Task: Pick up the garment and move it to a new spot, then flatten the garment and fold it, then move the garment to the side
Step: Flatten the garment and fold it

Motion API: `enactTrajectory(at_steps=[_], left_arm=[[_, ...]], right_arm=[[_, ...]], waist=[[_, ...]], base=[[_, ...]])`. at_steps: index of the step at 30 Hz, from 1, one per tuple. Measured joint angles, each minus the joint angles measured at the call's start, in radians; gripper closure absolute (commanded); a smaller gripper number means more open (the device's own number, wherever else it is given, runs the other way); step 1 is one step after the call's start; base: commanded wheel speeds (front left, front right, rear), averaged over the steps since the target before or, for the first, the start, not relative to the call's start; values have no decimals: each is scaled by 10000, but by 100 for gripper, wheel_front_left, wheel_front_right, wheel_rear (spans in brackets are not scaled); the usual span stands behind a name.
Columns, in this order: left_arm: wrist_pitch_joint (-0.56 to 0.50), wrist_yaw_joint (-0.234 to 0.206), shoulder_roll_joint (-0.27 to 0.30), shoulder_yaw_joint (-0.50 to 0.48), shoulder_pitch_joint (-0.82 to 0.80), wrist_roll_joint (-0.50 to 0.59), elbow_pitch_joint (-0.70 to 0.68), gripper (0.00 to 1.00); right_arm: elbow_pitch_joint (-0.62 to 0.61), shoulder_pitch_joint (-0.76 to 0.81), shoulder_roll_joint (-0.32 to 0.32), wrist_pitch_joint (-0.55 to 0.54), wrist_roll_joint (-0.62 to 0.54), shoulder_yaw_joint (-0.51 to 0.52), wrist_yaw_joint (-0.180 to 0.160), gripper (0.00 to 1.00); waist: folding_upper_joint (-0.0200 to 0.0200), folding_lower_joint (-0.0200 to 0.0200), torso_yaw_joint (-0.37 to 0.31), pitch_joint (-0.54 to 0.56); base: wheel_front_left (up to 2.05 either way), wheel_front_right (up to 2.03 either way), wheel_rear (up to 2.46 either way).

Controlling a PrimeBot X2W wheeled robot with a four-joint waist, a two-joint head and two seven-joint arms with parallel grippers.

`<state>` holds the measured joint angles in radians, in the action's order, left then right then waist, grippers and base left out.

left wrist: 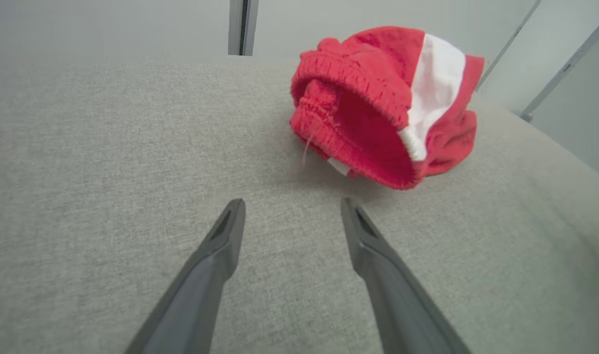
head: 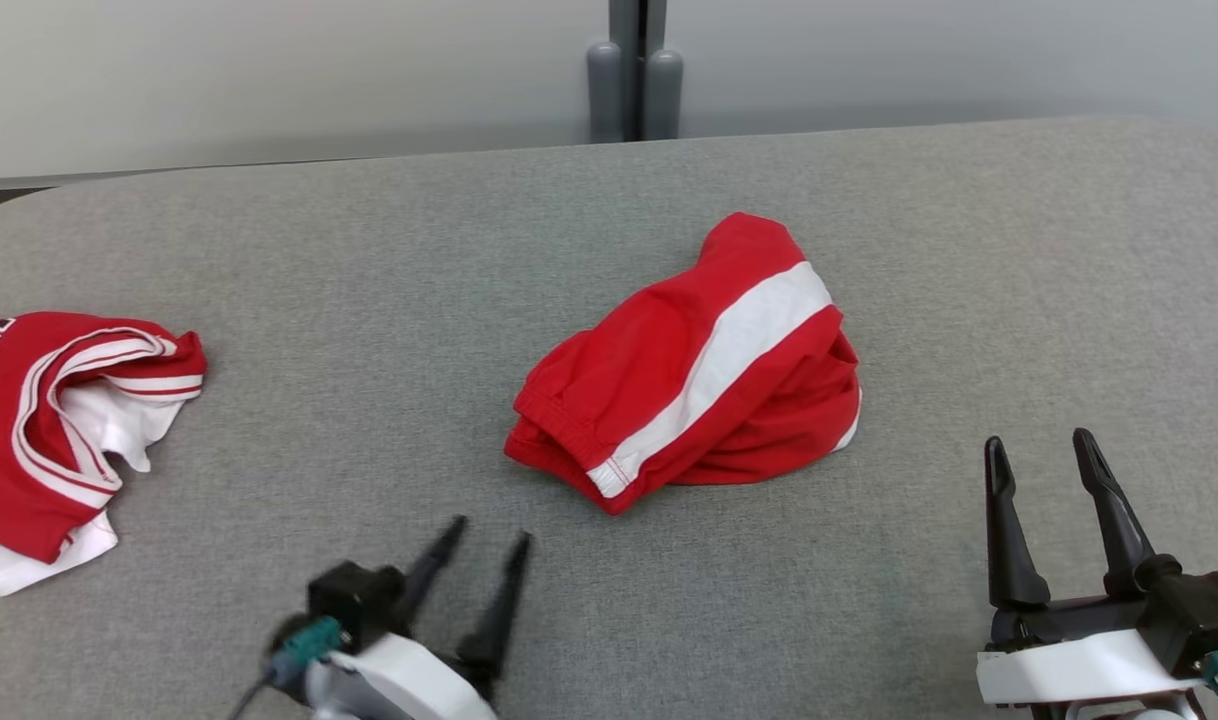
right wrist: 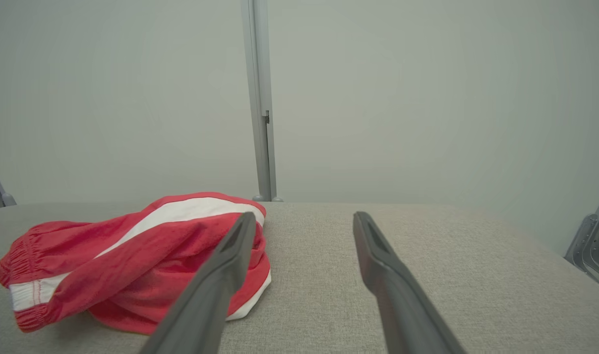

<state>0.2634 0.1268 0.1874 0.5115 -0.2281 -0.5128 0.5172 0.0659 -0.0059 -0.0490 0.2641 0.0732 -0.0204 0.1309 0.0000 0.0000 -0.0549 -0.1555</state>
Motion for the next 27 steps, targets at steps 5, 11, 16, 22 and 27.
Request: enactTrajectory(at_steps=[5,11,16,22,27], left_arm=[[-134,36,-280,1365,709,-2008,-1753,0],[-328,35,146,2347,49,-3756,-2387,0],[-301,35,297,2800,-592,-4483,-2084,0],[-203,35,571,3137,-1150,-4945,-1513,0],[-105,35,738,3350,-1418,-5256,-1338,0]], right_arm=[[36,54,4,0,-33,-27,0,0],[67,-196,6,0,-54,-222,0,0],[15,-249,4,0,-92,-222,0,0],[-132,-291,4,0,-36,-224,0,0],[-148,-310,2,0,8,-244,0,0]], waist=[[0,0,261,44],[0,0,253,4],[0,0,41,-117],[0,0,-311,-322],[0,0,-574,-435]], base=[[0,0,0],[0,0,0],[0,0,0],[0,0,0],[0,0,0]])
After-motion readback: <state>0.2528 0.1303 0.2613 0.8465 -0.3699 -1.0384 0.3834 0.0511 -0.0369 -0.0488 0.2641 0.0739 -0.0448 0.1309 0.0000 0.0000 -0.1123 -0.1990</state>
